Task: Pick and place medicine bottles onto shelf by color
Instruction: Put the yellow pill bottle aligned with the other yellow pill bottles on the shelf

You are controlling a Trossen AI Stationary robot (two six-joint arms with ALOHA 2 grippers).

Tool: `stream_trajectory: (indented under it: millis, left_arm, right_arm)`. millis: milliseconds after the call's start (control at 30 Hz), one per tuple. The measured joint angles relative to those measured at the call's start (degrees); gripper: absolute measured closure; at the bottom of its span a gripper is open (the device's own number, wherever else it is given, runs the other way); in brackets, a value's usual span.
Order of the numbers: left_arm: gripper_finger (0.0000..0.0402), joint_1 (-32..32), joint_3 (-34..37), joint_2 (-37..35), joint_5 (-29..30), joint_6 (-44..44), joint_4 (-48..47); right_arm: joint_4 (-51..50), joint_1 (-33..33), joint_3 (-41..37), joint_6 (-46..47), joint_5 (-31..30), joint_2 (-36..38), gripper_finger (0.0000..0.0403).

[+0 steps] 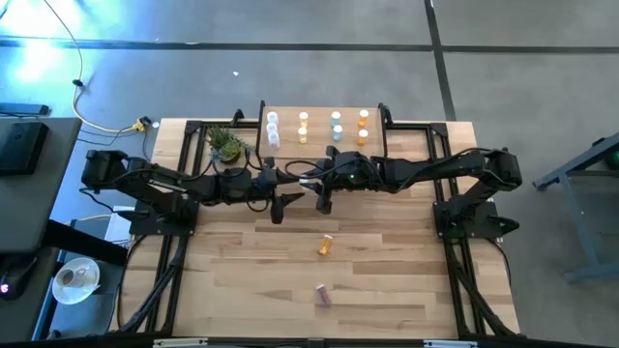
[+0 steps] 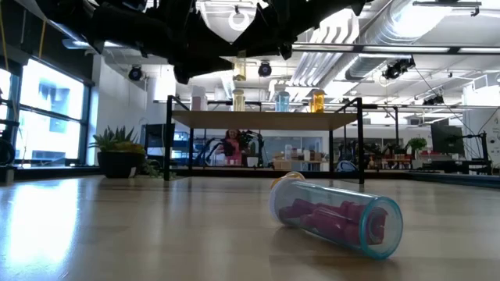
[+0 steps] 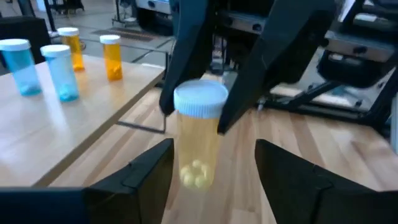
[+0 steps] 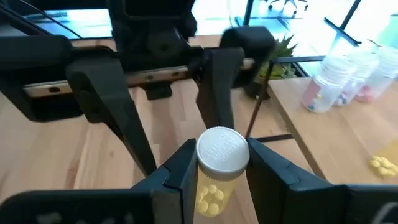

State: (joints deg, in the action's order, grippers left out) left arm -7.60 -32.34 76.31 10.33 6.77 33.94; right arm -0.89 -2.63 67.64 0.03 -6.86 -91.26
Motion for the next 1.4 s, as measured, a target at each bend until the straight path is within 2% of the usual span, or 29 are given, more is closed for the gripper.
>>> stream_trajectory:
  millis: [333, 567, 700, 900, 1400]
  left_arm:
    - [0.0187, 0.0, 0.0, -12.2, 0.2, -1.4, -16.6]
    - [0.0188, 0.5, 0.0, -17.1, 0.6, -1.1, -23.2]
    - [0.0188, 0.7, 0.0, -18.1, 3.4, -0.4, -26.0]
    - [0.0188, 0.7, 0.0, -18.5, 8.0, -0.8, -27.3]
    - [0.0188, 0.7, 0.0, -18.5, 8.3, -1.0, -27.3]
  right_arm:
    - [3.0, -0.4, 0.0, -1.7, -12.6, 0.0, 0.0304]
    - [11.0, -3.1, 0.0, -5.0, -12.7, 0.0, 0.0304]
    - [11.7, -5.2, 0.0, -4.5, -12.7, -0.4, 0.0304]
    - [12.8, -7.9, 0.0, -1.5, -12.1, -5.3, 0.0304]
    - [15.3, -9.8, 0.0, -3.9, -10.1, -9.2, 0.0304]
